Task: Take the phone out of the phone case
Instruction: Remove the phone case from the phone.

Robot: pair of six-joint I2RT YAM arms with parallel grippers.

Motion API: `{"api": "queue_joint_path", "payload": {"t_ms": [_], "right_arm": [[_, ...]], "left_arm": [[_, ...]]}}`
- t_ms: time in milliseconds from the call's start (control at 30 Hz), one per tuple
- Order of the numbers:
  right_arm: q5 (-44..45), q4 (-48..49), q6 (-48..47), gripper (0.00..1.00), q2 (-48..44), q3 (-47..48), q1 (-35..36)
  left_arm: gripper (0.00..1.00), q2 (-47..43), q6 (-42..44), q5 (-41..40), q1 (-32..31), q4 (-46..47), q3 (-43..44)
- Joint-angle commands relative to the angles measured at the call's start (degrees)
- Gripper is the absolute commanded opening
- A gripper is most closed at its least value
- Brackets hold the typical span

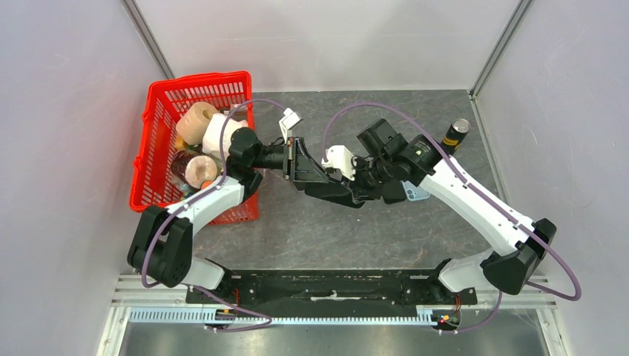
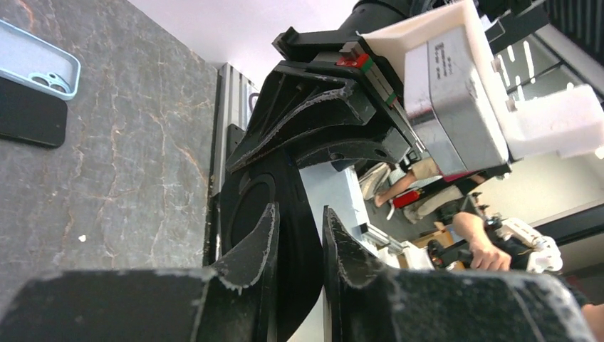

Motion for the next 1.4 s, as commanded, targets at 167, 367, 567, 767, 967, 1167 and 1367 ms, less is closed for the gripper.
{"api": "queue_joint_path", "payload": {"t_ms": [167,367,567,767,967,1167,1367], "right_arm": [[7.31,8.55,-9.64,0.00,1.28,6.46,4.79],[7.79,8.41,-9.47,0.00,1.78,7.56,5.12],[8.41,8.51,-9.48,0.00,1.80,7.63,5.29],[8.37,7.96,-9.56,0.00,1.60,6.99,5.20],[4.58,5.47,-9.01,0.00,0.30,5.98,4.23],[-4.81,0.78,-7.29,0.00,-1.33,6.85,-0.21],[-11.80,-0.19,-5.48,0.00,-4.37,5.00,-5.68]], "left_arm": [[0.02,4.71,-19.04,-12.97,-0.82,-11.37,1.32],[0.02,5.78,-19.57,-13.25,-0.89,-12.25,2.61],[0.02,5.92,-17.41,-13.85,-0.94,-15.70,3.32],[0.02,4.88,-10.30,-13.43,-0.76,-21.20,6.37],[0.02,2.20,10.20,-12.13,0.95,-38.56,15.51],[0.27,0.86,32.88,-10.39,6.24,-57.97,28.31],[0.68,-2.38,62.34,-8.13,11.14,-80.21,38.86]]}}
